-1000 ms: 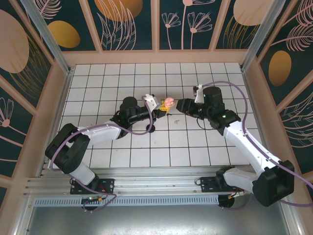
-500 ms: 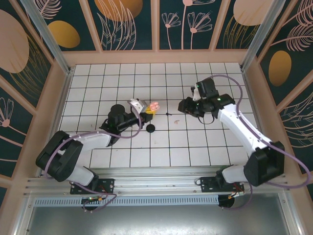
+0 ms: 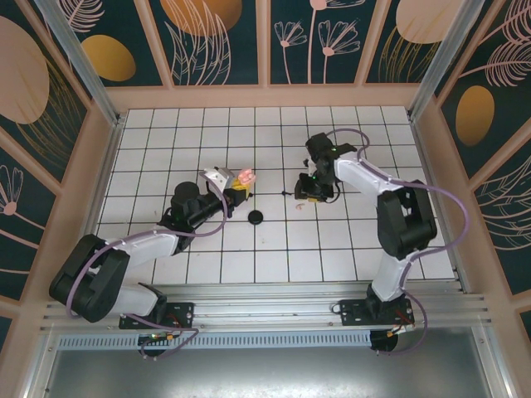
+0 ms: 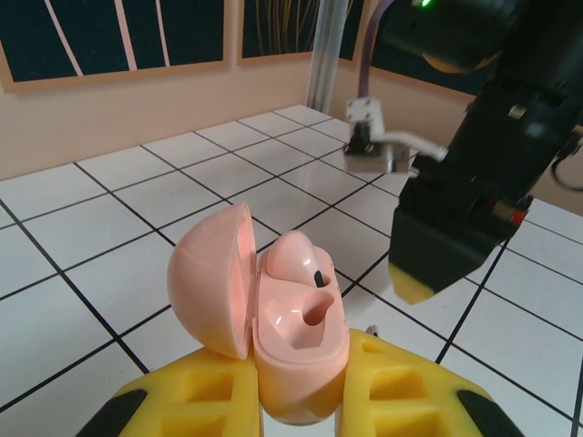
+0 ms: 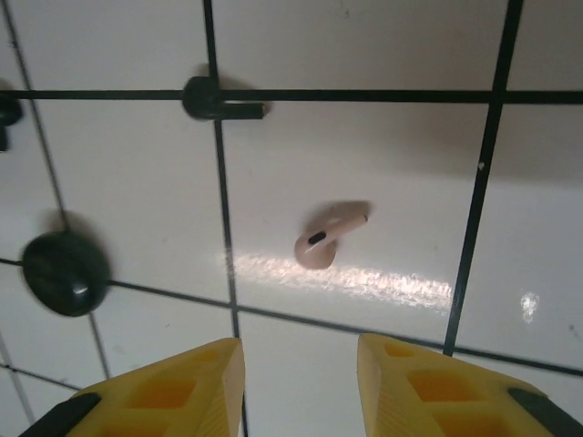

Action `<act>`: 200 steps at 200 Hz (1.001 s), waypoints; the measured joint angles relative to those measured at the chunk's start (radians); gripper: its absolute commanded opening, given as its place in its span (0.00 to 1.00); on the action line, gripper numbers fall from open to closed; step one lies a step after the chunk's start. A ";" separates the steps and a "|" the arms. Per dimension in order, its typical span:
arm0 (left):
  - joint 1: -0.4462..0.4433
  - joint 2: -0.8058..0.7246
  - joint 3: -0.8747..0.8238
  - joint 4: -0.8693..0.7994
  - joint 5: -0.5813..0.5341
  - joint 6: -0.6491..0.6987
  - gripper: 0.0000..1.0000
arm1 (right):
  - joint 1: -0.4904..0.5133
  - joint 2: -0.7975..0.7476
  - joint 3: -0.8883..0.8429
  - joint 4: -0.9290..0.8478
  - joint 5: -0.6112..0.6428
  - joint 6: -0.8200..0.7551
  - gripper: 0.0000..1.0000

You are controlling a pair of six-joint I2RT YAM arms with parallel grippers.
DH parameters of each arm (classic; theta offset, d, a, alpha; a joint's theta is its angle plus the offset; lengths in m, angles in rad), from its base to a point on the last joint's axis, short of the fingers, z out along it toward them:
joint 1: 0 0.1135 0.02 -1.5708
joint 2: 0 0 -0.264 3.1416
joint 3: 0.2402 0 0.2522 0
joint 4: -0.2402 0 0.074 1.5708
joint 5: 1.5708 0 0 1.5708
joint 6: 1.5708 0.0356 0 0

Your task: Insert wireless bluetooth earbuds into charging case

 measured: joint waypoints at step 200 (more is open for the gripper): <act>0.001 -0.001 0.031 -0.010 -0.022 -0.002 0.15 | 0.010 0.180 0.027 0.005 -0.066 -0.168 0.38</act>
